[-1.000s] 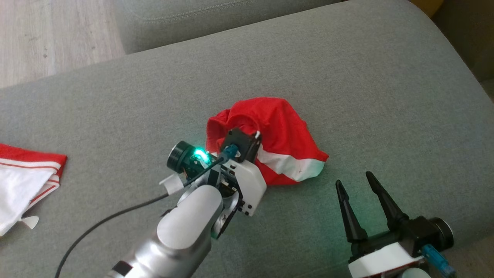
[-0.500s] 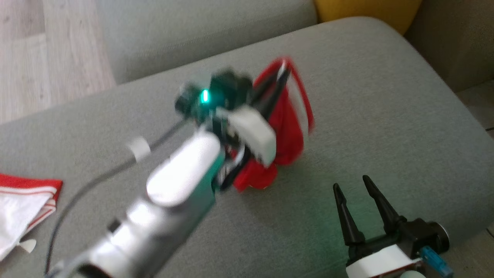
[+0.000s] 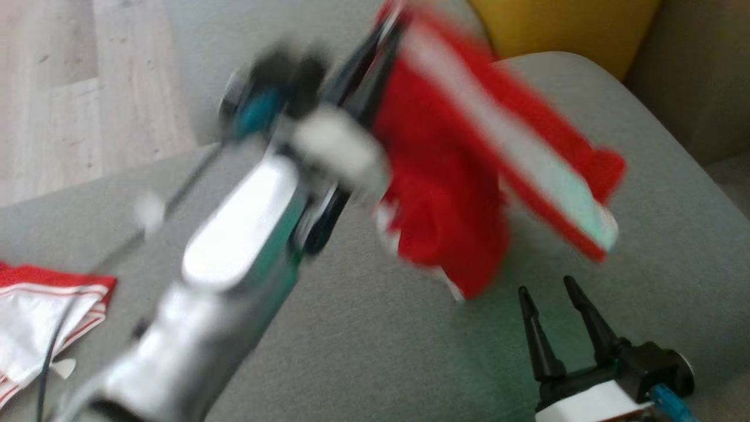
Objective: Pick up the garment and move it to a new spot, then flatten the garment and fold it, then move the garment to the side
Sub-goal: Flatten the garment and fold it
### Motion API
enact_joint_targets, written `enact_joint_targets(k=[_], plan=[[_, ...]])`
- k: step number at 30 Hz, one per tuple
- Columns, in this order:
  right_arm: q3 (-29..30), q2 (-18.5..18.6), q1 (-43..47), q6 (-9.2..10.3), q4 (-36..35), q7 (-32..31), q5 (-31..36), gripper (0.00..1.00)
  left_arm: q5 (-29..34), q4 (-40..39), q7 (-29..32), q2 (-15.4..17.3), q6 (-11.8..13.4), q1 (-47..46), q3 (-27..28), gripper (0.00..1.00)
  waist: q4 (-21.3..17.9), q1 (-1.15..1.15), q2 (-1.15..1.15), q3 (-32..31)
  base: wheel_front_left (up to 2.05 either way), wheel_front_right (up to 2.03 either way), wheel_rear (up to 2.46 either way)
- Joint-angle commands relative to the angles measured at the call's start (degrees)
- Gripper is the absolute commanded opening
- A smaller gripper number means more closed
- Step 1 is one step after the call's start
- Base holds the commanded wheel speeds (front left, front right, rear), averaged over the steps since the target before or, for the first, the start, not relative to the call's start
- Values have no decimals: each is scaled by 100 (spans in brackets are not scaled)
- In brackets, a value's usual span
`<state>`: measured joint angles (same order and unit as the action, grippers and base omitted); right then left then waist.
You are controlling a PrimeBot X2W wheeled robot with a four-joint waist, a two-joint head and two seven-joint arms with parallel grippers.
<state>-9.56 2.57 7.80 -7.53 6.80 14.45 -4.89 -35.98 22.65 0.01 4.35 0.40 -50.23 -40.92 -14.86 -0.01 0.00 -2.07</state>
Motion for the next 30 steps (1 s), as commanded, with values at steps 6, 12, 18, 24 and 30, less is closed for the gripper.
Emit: enact_joint_targets(k=[6,12,18,24,30], plan=[[-55,31,-109,4,-188,55,-13,100,-162,-37,-669,788,516,1859,345,0,334,1,0,279,0,0,0],[-130,31,-194,4,83,55,-94,100,-311,-62,-1055,1050,677,2545,578,0,490,1,0,518,0,0,0],[-99,31,-357,4,852,55,-144,100,-534,-269,-1215,1183,681,2928,798,0,634,1,0,665,0,0,0],[4,31,-566,4,1222,55,-513,100,-582,-452,-1241,1262,696,3024,850,0,762,1,0,720,0,0,0],[-190,31,-843,4,1654,55,-997,100,-546,-543,-1208,1302,737,3041,801,0,862,1,0,740,0,0,0]])
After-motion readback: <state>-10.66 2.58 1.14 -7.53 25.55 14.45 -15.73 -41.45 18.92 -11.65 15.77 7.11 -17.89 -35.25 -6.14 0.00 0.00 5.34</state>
